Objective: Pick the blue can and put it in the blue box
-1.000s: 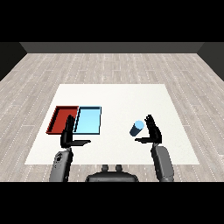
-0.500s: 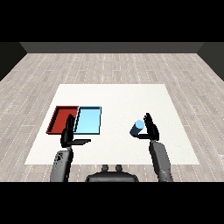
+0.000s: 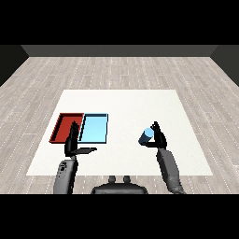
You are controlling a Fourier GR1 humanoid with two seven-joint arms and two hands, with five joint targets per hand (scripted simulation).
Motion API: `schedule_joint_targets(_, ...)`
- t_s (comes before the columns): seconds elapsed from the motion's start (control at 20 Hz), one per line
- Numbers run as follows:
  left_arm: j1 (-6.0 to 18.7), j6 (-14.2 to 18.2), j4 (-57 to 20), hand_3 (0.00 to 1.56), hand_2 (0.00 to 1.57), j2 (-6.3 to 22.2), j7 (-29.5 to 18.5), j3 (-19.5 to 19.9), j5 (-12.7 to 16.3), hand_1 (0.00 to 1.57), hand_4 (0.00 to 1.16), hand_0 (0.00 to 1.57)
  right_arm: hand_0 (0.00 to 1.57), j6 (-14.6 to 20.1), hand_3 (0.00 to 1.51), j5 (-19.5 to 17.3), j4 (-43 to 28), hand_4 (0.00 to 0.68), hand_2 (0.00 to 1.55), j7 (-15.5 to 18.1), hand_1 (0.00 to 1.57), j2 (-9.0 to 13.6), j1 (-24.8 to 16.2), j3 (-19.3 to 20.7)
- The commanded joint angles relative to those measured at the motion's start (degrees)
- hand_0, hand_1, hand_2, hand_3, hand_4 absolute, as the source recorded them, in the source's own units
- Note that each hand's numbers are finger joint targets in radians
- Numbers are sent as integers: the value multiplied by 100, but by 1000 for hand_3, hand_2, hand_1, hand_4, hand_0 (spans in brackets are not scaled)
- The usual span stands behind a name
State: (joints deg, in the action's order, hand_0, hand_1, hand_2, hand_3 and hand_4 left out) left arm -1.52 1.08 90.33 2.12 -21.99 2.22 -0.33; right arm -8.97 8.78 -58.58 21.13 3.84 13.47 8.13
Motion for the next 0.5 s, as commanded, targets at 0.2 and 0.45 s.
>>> schedule_joint_targets(0.2,-183,-175,35,0,0,139,-53,156,151,0,0,0,0,8,0,123,940,0,0,335,0,44,403,165)
schedule_joint_targets(0.45,-339,-119,512,0,0,108,132,-37,1,0,0,0,0,-35,0,148,922,0,0,438,0,-42,419,37)
